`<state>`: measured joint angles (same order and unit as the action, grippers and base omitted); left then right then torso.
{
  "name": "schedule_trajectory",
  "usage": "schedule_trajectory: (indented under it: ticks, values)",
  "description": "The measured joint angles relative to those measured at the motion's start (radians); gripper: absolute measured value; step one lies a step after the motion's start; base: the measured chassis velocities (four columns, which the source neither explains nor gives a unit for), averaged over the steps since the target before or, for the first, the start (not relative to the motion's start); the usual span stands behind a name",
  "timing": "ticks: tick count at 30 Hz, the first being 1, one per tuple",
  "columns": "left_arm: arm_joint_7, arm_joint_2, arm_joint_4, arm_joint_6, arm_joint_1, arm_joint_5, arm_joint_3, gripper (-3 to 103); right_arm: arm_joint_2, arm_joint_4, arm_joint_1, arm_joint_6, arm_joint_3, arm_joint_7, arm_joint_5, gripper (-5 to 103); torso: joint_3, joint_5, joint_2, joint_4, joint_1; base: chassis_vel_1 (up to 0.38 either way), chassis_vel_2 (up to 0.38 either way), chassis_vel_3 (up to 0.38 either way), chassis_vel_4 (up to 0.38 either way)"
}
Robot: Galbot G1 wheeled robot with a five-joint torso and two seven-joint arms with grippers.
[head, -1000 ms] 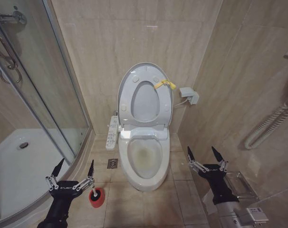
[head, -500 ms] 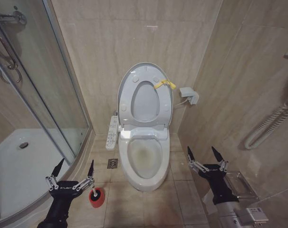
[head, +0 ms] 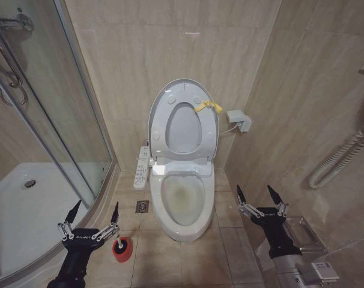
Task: Open the toilet lid, clean the toilet bowl with a toilet brush, close the toilet lid, and flush.
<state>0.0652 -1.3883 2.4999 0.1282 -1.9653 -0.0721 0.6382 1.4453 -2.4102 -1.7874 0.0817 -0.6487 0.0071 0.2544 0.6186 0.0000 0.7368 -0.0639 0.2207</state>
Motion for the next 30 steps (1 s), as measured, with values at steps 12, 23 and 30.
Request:
schedule_trajectory:
  ticks: [12,23,30]
  values:
    - [0.0,0.0,0.0,0.0,0.0,0.0,0.0,100,0.0,0.0,0.0,0.0,0.0,0.0,0.0,100,0.0,0.0,0.0,0.0,0.0,0.0,0.0,0.0,0.0]
    - [0.0,0.0,0.0,0.0,0.0,0.0,0.0,100,0.0,0.0,0.0,0.0,0.0,0.0,0.0,100,0.0,0.0,0.0,0.0,0.0,0.0,0.0,0.0,0.0]
    - [0.0,0.0,0.0,0.0,0.0,0.0,0.0,100,0.0,0.0,0.0,0.0,0.0,0.0,0.0,100,0.0,0.0,0.0,0.0,0.0,0.0,0.0,0.0,0.0]
